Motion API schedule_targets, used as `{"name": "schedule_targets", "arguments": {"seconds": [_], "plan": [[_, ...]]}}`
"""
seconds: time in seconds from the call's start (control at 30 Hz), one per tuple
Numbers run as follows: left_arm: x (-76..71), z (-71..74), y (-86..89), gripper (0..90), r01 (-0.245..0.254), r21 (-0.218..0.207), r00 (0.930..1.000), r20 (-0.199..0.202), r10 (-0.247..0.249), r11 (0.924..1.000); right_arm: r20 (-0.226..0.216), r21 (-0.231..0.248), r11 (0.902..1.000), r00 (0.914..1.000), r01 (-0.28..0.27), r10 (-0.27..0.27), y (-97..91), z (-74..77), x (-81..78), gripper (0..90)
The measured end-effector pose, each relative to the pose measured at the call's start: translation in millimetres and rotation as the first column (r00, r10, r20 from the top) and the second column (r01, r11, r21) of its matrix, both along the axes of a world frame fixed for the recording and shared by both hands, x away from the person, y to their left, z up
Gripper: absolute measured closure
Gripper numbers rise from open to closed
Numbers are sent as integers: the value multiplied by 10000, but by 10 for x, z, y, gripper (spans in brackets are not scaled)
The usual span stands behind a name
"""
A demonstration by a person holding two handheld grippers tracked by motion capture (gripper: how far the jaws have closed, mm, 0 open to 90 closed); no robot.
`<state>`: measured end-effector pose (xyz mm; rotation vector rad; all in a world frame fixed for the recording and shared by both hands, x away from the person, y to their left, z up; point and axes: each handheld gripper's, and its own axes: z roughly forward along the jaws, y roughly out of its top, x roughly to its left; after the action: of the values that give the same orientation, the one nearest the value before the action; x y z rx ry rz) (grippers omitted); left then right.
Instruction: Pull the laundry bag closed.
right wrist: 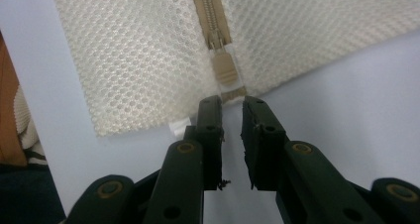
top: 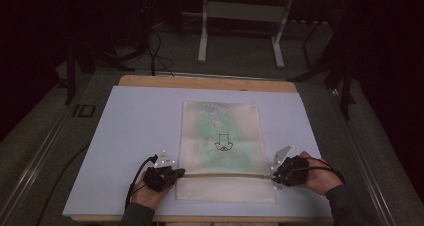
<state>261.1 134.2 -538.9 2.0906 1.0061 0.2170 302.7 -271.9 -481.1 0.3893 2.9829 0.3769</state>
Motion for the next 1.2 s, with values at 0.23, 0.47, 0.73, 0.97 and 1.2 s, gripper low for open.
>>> {"name": "schedule_targets", "arguments": {"seconds": [0.23, 0.47, 0.73, 0.97, 1.2], "plan": [[0, 0, 0, 893, 8, 2, 10000, 8, -8, 10000, 179, 210, 9994, 9994, 293, -297, -130, 41, -22, 780], [1, 0, 1, 892, 3, -3, 10000, 1, -3, 10000, 238, 532, 9955, 9965, 789, -802, -302, 24, -63, 773], [4, -2, 4, 892, 7, -59, 10000, -13, -7, 10000, 444, 1141, 9827, 9874, 1462, -1521, -501, -6, -106, 757], [3, -3, 5, 891, 8, -52, 10000, -10, -8, 10000, 793, 1920, 9618, 9738, 1950, -2132, -630, -39, -155, 754], [2, -3, 5, 891, 40, -34, 10000, 23, -40, 10000, 950, 2862, 9283, 9570, 2374, -2741, -742, -97, -229, 747]]}}
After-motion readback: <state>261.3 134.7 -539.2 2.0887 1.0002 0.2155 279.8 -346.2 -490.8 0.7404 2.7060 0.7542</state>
